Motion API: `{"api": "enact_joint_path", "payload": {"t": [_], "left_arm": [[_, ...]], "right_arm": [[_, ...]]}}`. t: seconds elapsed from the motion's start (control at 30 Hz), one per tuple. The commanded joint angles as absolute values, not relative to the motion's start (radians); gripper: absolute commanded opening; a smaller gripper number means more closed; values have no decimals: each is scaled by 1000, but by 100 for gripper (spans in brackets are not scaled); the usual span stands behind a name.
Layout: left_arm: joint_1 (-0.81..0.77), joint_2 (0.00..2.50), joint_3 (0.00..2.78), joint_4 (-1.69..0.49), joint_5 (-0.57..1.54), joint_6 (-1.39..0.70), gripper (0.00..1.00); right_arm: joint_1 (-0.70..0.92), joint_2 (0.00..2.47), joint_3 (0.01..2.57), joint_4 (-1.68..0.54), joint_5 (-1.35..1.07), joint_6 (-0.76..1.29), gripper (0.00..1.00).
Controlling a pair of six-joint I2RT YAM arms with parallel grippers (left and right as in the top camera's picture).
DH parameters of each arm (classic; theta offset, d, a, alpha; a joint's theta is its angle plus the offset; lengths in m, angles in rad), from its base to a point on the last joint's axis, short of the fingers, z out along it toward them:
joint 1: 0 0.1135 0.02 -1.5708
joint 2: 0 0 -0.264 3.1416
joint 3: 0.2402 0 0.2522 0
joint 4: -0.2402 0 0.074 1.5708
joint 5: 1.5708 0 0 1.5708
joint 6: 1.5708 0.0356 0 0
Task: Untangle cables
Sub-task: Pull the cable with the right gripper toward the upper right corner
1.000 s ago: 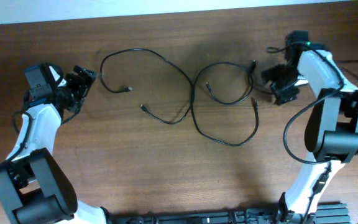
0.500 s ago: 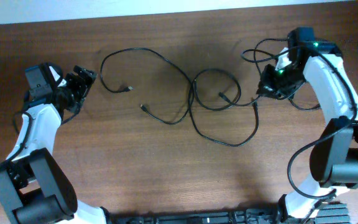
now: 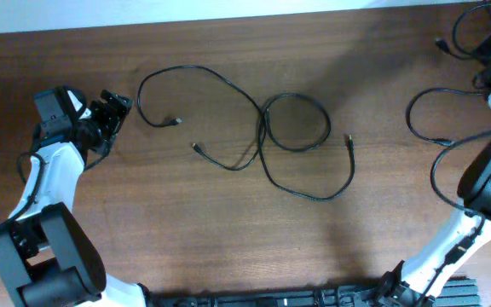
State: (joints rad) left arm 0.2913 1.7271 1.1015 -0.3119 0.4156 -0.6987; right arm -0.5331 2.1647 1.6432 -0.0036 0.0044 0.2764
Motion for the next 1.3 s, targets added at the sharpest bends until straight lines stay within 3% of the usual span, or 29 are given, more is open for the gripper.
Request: {"api": "enact_joint_path", "payload": {"t": [0.0,0.03,0.1,0.17,0.2,0.23,0.27,0.3,0.37,0.4,0.57,0.63,0.7,0.77,0.87,1.0,1.2,1.27], "left_arm": [[291,1732,1102,-309,423,-680,99],[291,1732,1102,-309,423,-680,99],[291,1732,1102,-309,423,-680,99],[291,1732,1102,-309,423,-680,99],[291,1732,1102,-309,423,-680,99],[291,1732,1102,-309,423,-680,99],[291,1732,1102,-309,423,-680,99],[291,1732,1102,-309,423,-680,99],[291,1732,1102,-309,423,-680,99],[291,1732,1102,-309,423,-680,99],[291,1732,1102,-309,423,-680,99],[291,1732,1102,-309,423,-680,99],[291,1732,1102,-309,423,-680,99],[291,1732,1102,-309,423,-680,99],[291,1732,1102,-309,423,-680,99],[291,1732,1102,-309,423,-680,99],[291,1732,1102,-309,423,-680,99],[291,1732,1102,-309,423,-680,99]], "right_arm": [[-533,2186,1655,20,121,266,86],[-533,2165,1655,-17,118,266,99],[-527,2072,1655,-191,112,266,99],[-509,1980,1655,-534,109,266,99],[-498,1963,1655,-755,110,286,96],[-490,1970,1652,-934,111,390,83],[-487,1977,1637,-1021,117,509,82],[-485,1984,1596,-1070,116,710,99],[-484,1985,1486,-1024,114,986,100],[-485,1985,1422,-928,117,1060,80],[-484,1986,1246,-611,110,1060,66],[-484,1986,1230,-574,111,1060,46],[-485,1986,1230,-515,134,1048,4],[-489,1985,1232,-441,192,1034,4],[-520,1967,1317,-313,192,821,4],[-537,1963,1551,-82,192,352,4],[-531,2212,1552,261,181,296,4],[-516,2265,1552,205,123,296,16]]}}
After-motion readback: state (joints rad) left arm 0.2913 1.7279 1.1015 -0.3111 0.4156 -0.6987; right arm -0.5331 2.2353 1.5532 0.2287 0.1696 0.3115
